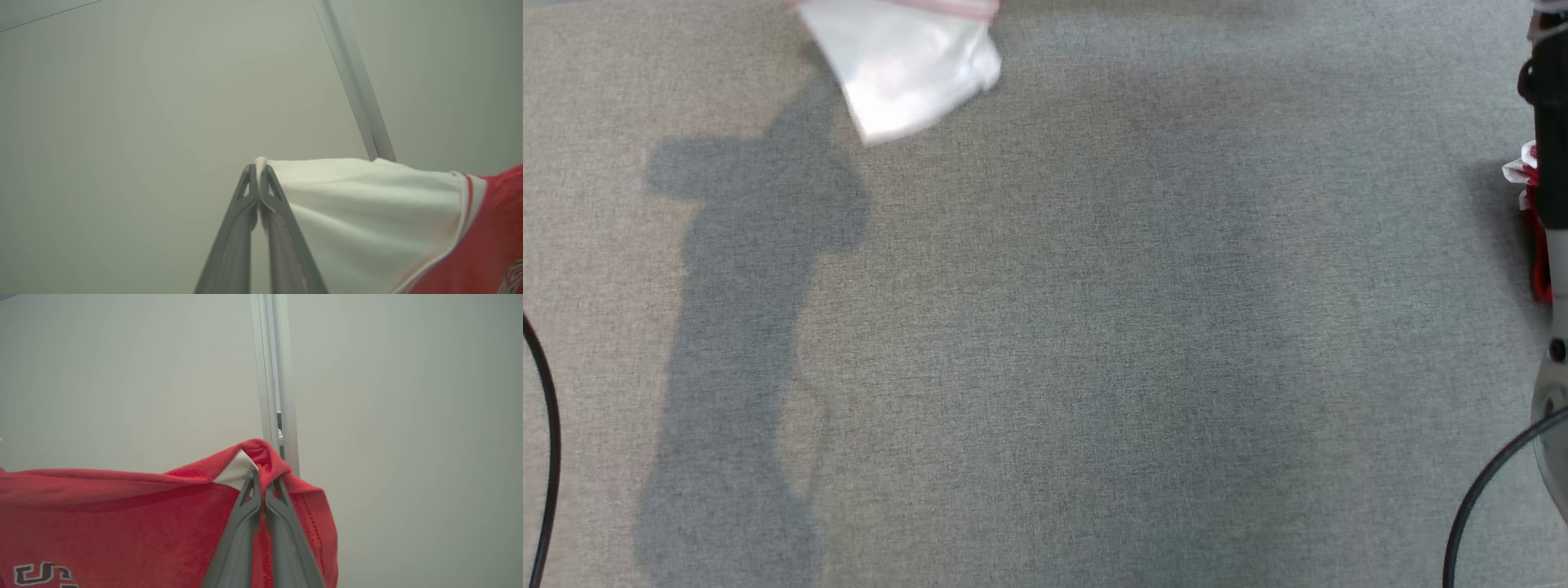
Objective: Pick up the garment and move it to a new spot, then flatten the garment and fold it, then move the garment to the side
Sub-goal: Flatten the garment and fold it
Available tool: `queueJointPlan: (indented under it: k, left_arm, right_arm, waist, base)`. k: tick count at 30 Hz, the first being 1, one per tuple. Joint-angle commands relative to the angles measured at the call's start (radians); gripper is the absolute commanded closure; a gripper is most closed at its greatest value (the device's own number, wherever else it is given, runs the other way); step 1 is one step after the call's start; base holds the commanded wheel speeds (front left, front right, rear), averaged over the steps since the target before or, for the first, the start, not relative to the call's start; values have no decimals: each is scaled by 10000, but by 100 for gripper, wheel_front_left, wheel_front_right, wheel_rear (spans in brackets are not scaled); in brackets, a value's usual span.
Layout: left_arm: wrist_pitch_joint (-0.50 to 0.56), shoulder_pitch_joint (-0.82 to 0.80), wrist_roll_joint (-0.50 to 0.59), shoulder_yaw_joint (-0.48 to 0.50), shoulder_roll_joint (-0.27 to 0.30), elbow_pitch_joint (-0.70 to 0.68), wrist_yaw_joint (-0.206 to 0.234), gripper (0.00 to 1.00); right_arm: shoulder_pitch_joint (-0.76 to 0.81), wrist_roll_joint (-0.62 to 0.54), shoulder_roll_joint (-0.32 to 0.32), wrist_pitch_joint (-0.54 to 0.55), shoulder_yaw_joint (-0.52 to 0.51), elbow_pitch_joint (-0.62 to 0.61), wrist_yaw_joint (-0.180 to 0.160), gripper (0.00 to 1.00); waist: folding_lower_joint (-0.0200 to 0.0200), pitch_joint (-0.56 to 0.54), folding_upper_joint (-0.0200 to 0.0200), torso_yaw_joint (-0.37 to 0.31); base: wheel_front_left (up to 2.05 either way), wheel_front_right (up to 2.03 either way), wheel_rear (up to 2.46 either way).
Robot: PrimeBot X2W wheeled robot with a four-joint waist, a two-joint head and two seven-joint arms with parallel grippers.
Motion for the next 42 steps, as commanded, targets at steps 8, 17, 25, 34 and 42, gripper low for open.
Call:
queueJointPlan:
  k: [8, 17, 25, 34, 42]
  left_arm:
    - [-141, -969, -451, 82, -743, 2567, -308, 100]
    - [-688, 354, -1535, 391, -1522, 2734, -599, 100]
    - [-751, 5016, -1671, 1838, -1445, -1119, -428, 100]
    - [-747, 10569, -1175, 2920, -1208, -5293, 392, 100]
    - [137, 14490, -1268, 3288, -424, -8145, 1680, 100]
  right_arm:
    - [-1264, 128, 299, -798, -12, 2841, -3, 100]
    - [-659, 861, 326, -921, 900, 4072, -3, 100]
    - [2332, 2137, -296, -973, 1699, 2840, -3, 100]
    - [6677, 3523, -901, -976, 2232, 388, -3, 100]
    - [9741, 3816, -1296, -559, 1698, -1243, -3, 100]
  waist:
    - [0, 45, 0, 48]
    - [0, 859, 0, 448]
    - [0, 697, 0, 725]
    - [0, -180, 0, 631]
    - [0, -1017, 0, 499]
  base:
    - [0, 0, 0]
    - [0, 0, 0]
    - [0, 0, 0]
    - [0, 0, 0]
    - [0, 0, 0]
